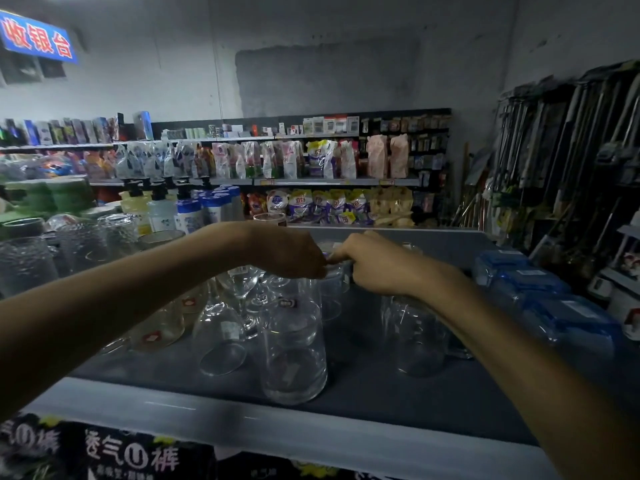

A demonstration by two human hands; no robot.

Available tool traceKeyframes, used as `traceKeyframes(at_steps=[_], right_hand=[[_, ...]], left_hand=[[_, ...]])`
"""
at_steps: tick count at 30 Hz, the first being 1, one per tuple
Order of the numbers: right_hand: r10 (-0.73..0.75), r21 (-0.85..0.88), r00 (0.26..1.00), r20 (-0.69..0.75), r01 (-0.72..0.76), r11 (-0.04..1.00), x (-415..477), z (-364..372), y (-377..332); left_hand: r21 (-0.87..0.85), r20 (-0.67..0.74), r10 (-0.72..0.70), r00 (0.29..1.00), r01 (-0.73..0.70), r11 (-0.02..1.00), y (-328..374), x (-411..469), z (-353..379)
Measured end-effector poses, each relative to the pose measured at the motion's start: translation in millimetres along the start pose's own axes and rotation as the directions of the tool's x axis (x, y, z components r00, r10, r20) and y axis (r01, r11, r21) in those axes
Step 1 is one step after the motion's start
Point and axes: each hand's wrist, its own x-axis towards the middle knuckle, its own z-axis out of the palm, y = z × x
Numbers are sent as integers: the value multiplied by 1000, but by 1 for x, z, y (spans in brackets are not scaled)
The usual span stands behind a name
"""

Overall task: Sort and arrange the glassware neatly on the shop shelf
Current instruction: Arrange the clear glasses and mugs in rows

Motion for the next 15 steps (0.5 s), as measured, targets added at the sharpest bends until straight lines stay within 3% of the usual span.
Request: traceKeyframes(at_steps=[4, 6, 9, 15], right_hand=[[4, -22, 1000, 15, -3, 1000, -3, -4, -4], [23, -20, 1000, -21, -23, 1000, 3, -14, -4], [34, -47, 997, -76, -37, 998, 21, -22, -3], [79, -72, 996, -27, -81, 994, 58, -4, 5]], left_hand=[[-92, -38, 7, 999, -10, 996, 2, -15, -1], [-209, -145, 9, 989, -40, 977, 4, -32, -6], [-359, -403, -70, 913, -88, 929, 12, -68, -4], [-346, -632, -188, 752, -57, 937, 46, -120, 57]])
